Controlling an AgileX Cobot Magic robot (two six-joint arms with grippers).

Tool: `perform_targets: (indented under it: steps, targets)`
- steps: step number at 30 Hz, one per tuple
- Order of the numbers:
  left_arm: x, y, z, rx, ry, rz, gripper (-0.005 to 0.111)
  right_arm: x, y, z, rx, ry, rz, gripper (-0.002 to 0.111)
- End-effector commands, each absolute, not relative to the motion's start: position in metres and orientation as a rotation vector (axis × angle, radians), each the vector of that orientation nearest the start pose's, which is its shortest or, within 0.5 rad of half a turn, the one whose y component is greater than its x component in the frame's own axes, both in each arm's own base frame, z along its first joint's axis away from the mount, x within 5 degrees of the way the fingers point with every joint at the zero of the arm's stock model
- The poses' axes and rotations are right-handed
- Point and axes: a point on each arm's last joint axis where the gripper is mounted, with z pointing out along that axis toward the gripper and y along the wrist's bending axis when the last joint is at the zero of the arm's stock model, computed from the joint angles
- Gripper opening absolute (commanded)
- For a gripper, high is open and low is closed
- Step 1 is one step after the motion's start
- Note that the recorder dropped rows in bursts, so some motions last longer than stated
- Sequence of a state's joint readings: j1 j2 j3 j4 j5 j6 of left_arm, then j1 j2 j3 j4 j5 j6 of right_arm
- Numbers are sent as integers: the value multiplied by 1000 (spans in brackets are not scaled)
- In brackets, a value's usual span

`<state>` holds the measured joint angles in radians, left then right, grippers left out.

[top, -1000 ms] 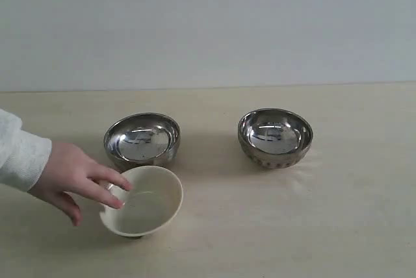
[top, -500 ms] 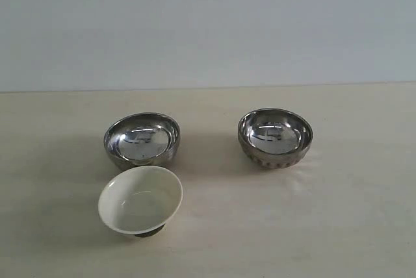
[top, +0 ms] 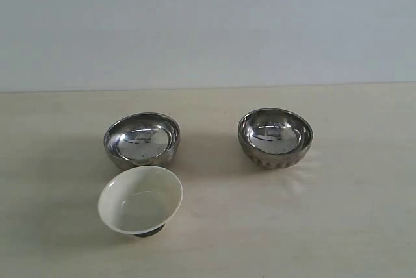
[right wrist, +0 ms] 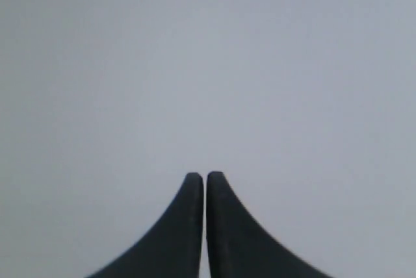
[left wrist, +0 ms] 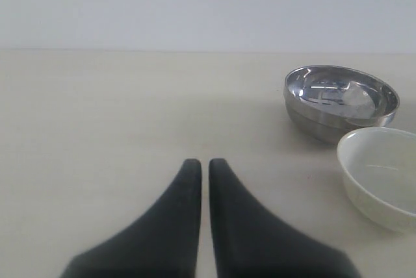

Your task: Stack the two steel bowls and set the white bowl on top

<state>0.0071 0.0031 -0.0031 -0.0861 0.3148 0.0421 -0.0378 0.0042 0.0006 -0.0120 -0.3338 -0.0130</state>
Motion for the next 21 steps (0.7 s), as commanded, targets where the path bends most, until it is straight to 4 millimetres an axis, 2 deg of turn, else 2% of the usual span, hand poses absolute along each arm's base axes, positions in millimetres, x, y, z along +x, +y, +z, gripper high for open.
perform_targets:
  steps: [1, 6, 8, 12, 14, 17, 19, 20, 21]
  targets:
    - [54, -2, 185, -23, 1790, -54, 4, 34, -1, 265, 56, 857, 61, 0]
    - [54, -2, 185, -23, 1790, -54, 4, 28, 0, 272, 179, 736, 399, 0]
    - [54, -2, 185, -23, 1790, -54, 4, 30, 3, 274, 148, 798, 383, 0]
    - [54, -2, 185, -23, 1790, -54, 4, 29, 8, 297, 98, 936, 342, 0]
    - [54, -2, 185, -23, 1790, -54, 4, 23, 8, 318, 91, 960, 310, 0]
    - [54, -2, 185, -23, 1790, -54, 4, 28, 7, 349, 104, 962, 328, 1]
    - [54, -2, 185, -23, 1790, -54, 4, 39, 7, 360, 110, 997, 346, 10]
    - [54, -2, 185, -23, 1790, -54, 4, 50, 9, 366, 92, 1040, 348, 24]
    - [54, -2, 185, -23, 1790, -54, 4, 54, 10, 369, 96, 1058, 372, 31]
